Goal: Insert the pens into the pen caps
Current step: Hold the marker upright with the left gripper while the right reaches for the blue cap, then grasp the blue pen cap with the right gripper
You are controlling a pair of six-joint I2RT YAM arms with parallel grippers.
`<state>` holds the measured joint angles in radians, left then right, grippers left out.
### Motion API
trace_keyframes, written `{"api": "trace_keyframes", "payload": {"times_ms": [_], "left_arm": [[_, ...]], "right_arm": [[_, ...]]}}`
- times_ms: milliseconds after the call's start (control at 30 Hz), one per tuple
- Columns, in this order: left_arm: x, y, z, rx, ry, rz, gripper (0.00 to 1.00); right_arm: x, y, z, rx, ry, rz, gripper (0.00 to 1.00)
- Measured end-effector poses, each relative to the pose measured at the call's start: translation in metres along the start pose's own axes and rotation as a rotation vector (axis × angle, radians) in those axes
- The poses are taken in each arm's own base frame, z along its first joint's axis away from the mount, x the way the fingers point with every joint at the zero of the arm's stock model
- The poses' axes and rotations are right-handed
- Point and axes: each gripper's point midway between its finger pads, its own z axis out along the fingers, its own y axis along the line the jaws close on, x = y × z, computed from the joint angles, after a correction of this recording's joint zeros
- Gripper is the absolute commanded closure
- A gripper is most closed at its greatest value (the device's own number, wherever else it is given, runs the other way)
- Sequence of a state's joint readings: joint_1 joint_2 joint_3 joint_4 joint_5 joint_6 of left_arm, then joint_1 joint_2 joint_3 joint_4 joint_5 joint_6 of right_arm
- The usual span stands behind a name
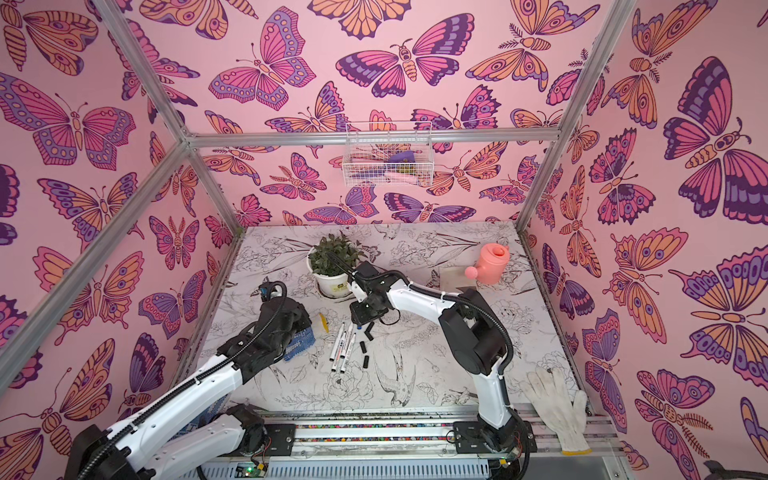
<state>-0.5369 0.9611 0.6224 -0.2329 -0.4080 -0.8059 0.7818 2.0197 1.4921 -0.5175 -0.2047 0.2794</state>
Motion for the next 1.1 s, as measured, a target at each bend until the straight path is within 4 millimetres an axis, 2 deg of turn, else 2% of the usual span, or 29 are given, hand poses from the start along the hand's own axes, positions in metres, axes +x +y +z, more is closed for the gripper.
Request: {"api": "trace_keyframes", "payload": {"times_ms": [233, 567, 700, 1100], "left_arm": [[-0.001, 0.003, -0.005, -0.004, -0.003, 0.0, 1.0], [-0.003, 0.005, -0.008, -0.007, -0.009, -0.001, 1.0], [-0.003, 0.005, -0.008, -0.007, -0.009, 0.0, 1.0], [0.0, 0.006, -0.005, -0.016, 0.0, -0.002, 1.0]], "right_arm": [[0.004, -0.01, 0.015, 0.043, 0.036, 0.008, 0.56], [0.012, -0.006, 0.027, 0.086, 0.064, -0.039, 0.59], [0.017, -0.011, 0.032, 0.127, 0.076, -0.049, 0.62], [0.002, -0.022, 0.034, 0.206, 0.044, -0.081, 0.66]]}}
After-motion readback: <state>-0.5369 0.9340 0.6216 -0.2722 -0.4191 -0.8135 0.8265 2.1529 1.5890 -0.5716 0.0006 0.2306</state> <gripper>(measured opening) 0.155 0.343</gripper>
